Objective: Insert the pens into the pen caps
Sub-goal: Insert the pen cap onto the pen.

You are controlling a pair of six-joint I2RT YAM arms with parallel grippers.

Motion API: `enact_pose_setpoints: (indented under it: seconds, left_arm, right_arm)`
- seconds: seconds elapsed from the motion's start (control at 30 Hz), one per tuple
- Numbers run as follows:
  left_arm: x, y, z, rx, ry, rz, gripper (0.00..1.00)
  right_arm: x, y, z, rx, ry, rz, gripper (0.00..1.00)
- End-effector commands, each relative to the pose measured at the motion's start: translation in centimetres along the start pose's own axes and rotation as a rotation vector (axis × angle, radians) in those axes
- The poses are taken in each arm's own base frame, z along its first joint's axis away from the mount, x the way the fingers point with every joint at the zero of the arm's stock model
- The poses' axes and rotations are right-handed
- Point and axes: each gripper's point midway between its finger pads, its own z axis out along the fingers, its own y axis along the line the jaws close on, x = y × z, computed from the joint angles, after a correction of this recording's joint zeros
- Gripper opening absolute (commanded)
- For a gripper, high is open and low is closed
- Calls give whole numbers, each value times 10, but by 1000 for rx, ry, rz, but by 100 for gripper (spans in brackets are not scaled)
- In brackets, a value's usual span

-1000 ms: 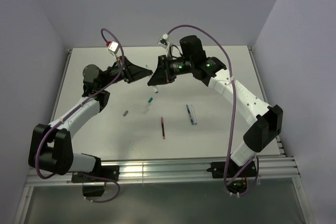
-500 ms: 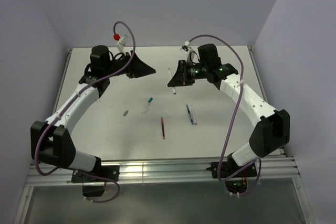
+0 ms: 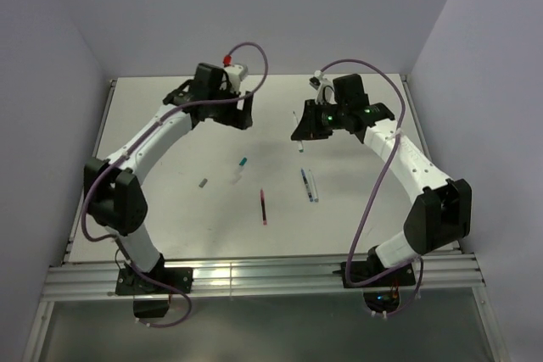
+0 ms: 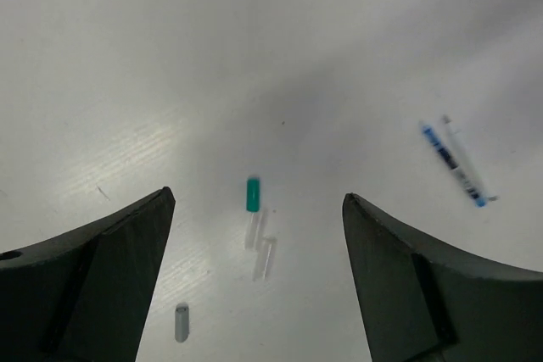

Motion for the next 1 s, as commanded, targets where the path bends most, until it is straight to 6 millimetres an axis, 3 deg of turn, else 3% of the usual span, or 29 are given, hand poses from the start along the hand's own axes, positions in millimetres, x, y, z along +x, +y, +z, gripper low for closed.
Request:
enact_pose_setpoints:
  seconds: [0.0, 0.1, 0.3, 0.43, 0.57, 0.7, 0.8, 0.97]
  left_arm:
    - [39, 16, 15, -159, 153, 126, 89]
    - [48, 9, 32, -180, 188, 156, 99]
    - [52, -3, 52, -179, 221, 129, 100]
    - [65, 1, 62, -181, 268, 128, 86]
    - [88, 7, 71, -219, 340, 125, 85]
    - [112, 8, 77, -222, 400, 102, 67]
    - [131, 10, 84, -226, 449, 90, 60]
    - [140, 13, 93, -237, 479, 75, 57]
  right_arm:
    - [-5, -4, -21, 54, -51, -57, 0]
    - [-6, -9, -28, 68, -64, -57, 0]
    - [-8, -10, -33, 59, -72, -48, 0]
    - [-10, -9, -36, 48, -78, -41, 0]
    - [-10, -9, -36, 42, -75, -43, 0]
    - [-10, -10, -34, 38, -71, -40, 0]
    - [-9, -9, -34, 35, -71, -41, 0]
    - [-8, -9, -34, 32, -69, -41, 0]
